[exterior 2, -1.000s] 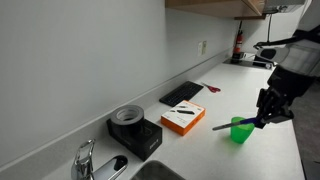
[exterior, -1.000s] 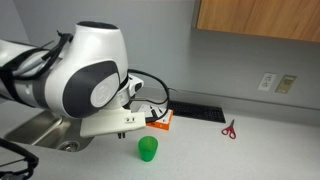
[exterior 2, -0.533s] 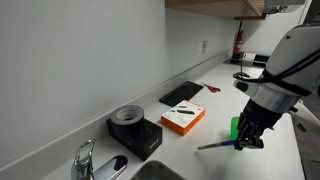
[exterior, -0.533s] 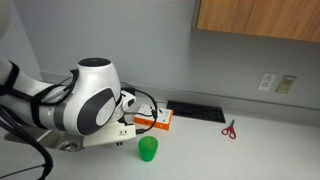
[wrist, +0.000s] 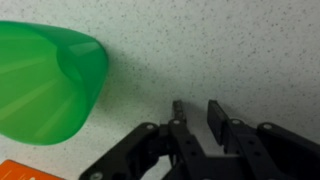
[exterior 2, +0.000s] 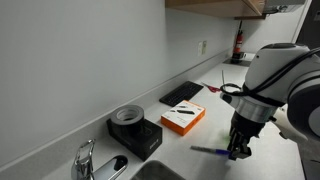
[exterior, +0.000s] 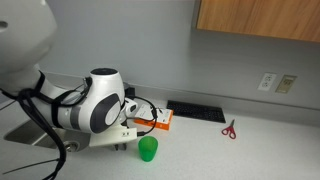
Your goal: Remove the marker from the cup and put it on the counter
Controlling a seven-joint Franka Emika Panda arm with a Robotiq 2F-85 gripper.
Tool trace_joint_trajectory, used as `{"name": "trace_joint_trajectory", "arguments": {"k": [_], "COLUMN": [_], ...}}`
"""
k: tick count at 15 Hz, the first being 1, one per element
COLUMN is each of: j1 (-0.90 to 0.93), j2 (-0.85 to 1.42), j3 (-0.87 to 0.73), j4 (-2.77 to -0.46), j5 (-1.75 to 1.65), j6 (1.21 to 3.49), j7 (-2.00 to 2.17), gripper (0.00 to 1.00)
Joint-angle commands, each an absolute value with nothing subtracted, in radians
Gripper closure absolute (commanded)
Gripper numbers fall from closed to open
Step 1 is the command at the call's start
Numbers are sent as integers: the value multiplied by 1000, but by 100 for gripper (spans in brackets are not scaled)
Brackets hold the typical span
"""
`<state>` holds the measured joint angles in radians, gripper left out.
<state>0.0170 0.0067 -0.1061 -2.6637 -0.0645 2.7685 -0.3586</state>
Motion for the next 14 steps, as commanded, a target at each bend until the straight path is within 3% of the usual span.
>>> {"name": "trace_joint_trajectory", "arguments": {"k": [1,6,14], "j1": [-9,-16,-17], "j2": [-23,-42,-16], "j3": [-82,-85,-82], "j4": [-2644,-2621,-2612], "j5": [-38,-47,-61], "j6": [2694,2616,2616], "j7": [-364,-352,-358], "gripper": [35,0,0]}}
